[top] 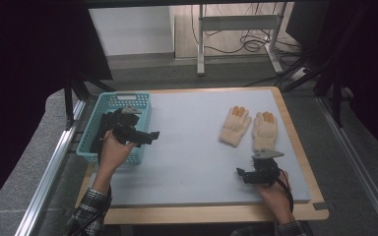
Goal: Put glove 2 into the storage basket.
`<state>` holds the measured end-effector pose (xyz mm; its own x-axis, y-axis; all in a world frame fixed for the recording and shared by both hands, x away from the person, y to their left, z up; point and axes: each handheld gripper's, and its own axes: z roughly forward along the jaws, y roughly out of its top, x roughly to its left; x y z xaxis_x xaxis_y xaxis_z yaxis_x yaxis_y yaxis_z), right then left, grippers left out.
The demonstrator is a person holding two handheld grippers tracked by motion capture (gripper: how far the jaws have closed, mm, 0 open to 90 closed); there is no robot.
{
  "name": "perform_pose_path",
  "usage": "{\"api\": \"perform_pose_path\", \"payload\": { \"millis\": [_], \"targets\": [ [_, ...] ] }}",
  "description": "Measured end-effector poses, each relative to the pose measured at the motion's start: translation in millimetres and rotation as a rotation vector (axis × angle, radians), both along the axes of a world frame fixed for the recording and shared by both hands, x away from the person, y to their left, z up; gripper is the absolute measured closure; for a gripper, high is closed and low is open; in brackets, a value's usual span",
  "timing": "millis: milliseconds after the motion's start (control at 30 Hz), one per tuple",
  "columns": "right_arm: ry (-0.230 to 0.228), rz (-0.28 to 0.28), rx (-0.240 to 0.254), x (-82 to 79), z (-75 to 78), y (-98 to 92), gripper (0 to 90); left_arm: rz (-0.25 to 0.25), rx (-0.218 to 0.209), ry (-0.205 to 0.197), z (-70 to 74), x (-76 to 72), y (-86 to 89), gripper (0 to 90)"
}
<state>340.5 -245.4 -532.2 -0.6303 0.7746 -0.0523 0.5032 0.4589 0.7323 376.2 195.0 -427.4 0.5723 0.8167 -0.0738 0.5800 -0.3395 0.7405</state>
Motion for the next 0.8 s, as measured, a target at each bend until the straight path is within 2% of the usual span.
{"api": "perform_pose_path", "payload": {
  "millis": [300, 467, 633, 800],
  "targets": [
    [0.002, -0.001, 0.000, -0.1, 0.0, 0.0, 18.8, -0.102, -0.016, -0.034, -10.4, -18.5, -34.4, 0.0],
    [-0.001, -0.001, 0.000, 0.1, -0.1, 0.1, 18.8, -0.150, -0.038, -0.050, -22.4, -33.0, -51.4, 0.0],
    [0.000, -0.001, 0.000, 0.1, -0.1, 0.1, 18.8, -0.172, -0.037, -0.058, -38.1, -46.9, -62.9, 0.0],
    [0.000, 0.000, -0.001, 0.0, -0.1, 0.1, 18.8, -0.162, -0.033, -0.057, -59.2, -59.2, -68.6, 0.0]
  ]
}}
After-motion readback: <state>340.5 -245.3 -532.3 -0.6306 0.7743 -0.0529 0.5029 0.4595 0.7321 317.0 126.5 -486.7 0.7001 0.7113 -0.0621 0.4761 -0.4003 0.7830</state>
